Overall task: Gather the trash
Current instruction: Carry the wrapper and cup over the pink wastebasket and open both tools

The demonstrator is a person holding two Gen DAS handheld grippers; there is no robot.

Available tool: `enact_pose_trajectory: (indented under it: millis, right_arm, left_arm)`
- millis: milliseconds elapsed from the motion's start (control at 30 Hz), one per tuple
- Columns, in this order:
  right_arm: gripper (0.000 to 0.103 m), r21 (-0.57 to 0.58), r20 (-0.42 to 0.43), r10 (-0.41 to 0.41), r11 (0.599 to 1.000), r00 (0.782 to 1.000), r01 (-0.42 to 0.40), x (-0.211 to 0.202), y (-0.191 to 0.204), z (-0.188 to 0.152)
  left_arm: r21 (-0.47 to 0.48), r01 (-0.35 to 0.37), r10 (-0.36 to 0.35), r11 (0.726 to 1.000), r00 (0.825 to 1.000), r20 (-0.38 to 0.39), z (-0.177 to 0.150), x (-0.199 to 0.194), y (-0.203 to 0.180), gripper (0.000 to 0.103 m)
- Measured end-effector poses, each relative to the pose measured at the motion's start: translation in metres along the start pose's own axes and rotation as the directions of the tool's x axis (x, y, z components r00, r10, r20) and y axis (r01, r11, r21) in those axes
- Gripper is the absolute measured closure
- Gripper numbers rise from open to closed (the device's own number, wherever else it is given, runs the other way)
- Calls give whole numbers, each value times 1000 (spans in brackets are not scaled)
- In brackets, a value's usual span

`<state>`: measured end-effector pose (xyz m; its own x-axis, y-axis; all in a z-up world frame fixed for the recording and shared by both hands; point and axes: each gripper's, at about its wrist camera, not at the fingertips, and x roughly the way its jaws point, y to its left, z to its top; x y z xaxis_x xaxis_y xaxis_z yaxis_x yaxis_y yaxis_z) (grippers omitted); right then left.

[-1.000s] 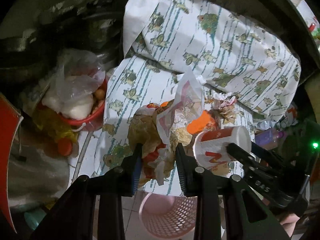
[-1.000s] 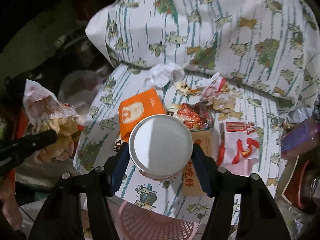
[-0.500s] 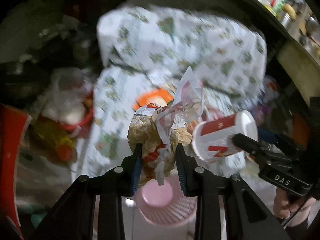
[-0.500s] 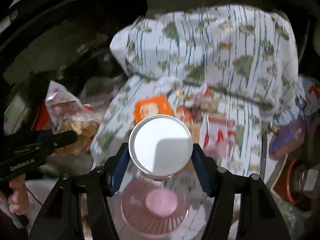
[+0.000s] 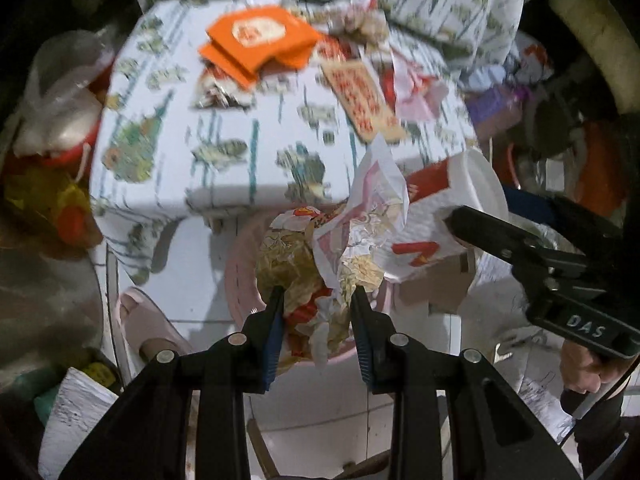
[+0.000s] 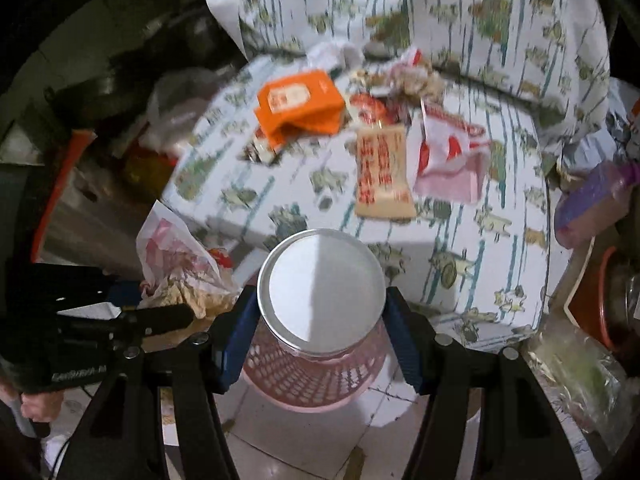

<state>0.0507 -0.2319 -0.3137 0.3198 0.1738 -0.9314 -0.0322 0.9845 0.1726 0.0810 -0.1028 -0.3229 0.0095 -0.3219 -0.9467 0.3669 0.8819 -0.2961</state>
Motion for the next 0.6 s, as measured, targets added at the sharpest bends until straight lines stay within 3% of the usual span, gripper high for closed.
enact_pose_trajectory:
  millis: [133, 300, 333, 600]
  right_arm:
    - [42, 1, -32, -7, 1000, 999, 7, 14, -2, -2]
    - [38, 21, -10, -8, 1000, 1000, 8, 12, -6, 1]
    - [35, 23, -4, -4, 1000, 1000, 5, 11, -7, 3]
    - [33, 65, 66, -3, 998, 998, -2, -10, -19, 8]
  left_arm:
    - [-6, -22, 21, 1000, 999, -50, -1, 17, -2, 69]
    - [6, -50, 50, 999, 997, -50, 3, 21, -5, 31]
    - [16, -62, 63, 998, 997, -36, 5, 19, -6, 28]
    - [-37, -112, 114, 993, 992, 59, 15, -6, 8, 27]
